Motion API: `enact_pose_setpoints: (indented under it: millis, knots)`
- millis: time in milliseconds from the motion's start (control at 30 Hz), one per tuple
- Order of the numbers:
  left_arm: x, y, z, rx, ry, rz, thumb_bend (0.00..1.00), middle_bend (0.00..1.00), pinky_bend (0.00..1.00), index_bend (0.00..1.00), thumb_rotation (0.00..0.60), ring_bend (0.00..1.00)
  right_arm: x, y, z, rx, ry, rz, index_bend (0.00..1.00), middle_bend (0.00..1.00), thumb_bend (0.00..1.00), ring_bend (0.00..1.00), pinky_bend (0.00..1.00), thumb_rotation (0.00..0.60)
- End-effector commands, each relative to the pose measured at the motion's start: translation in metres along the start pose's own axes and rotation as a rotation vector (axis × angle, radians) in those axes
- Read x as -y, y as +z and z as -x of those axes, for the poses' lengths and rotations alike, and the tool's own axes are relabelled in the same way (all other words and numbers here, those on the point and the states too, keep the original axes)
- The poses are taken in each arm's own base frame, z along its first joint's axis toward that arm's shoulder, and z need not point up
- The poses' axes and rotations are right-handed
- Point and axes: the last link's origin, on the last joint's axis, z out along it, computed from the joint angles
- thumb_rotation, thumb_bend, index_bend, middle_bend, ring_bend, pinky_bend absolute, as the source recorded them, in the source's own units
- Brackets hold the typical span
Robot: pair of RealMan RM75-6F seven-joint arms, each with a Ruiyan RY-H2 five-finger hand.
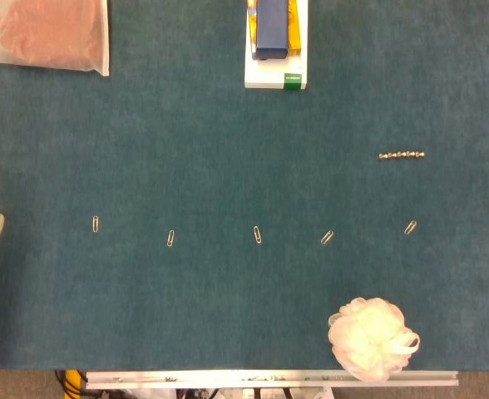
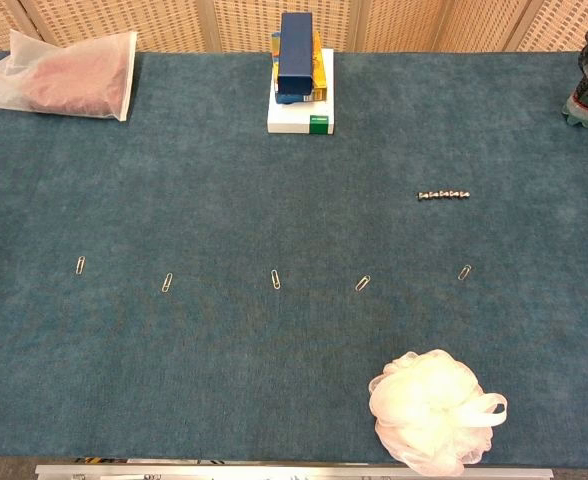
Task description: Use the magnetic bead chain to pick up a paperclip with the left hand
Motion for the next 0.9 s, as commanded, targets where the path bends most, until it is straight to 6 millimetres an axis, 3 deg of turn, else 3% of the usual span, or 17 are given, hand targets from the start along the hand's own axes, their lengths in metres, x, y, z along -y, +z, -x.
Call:
enact_pose_setpoints:
  millis: [33,367,600,900]
  knots:
    - [0.001,-0.002,0.002,0.001,-0.005,-0.002,0.29,0.35,0.39,0.57,0.6,0.27,0.006,0.015,-0.006,0.021,-0.048,-0.005,0.47,0.19,0.35,0.02,0.09,0.6]
    - [0.01,-0.001,0.008,0.019,-0.024,-0.017,0.29,0.35,0.4,0.56,0.6,0.27,0.022,0.046,0.005,0.117,-0.131,-0.016,0.52,0.14,0.35,0.0,0.08,0.6]
    - [0.017,-0.003,0.013,0.039,-0.03,-0.036,0.29,0.35,0.4,0.56,0.6,0.27,0.025,0.058,0.015,0.128,-0.172,0.011,0.37,0.07,0.01,0.0,0.07,0.6]
    - [0.02,-0.002,0.017,0.05,-0.037,-0.042,0.29,0.36,0.42,0.56,0.6,0.28,0.033,0.076,0.026,0.149,-0.196,0.032,0.38,0.06,0.01,0.0,0.07,0.6]
